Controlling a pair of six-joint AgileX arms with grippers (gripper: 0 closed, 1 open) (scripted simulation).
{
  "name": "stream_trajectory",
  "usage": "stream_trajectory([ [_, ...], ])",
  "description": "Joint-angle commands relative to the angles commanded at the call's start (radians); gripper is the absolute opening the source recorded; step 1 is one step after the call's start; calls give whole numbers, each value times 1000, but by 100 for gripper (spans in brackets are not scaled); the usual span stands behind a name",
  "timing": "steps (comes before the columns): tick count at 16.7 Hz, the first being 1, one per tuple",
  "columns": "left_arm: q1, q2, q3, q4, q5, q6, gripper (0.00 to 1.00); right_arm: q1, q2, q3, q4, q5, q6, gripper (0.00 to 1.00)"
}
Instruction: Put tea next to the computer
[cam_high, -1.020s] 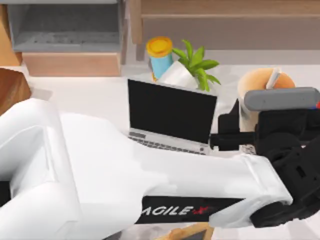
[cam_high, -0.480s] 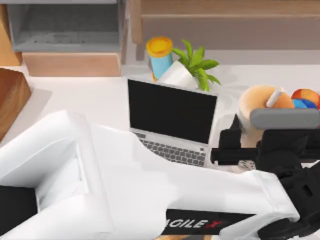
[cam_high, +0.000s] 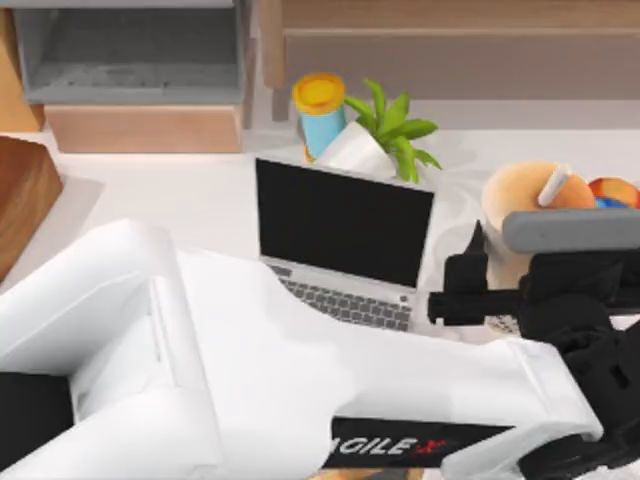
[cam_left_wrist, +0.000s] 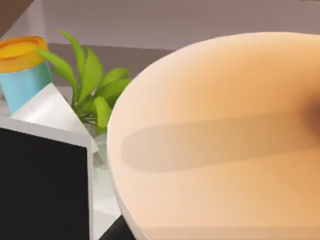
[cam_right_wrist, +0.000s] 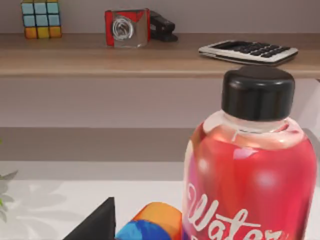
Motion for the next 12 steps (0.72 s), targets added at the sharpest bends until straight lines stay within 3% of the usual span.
stream_trajectory([
  [12,0,48,-44,57,5,0,0,0,0,0,0,0,0,100],
])
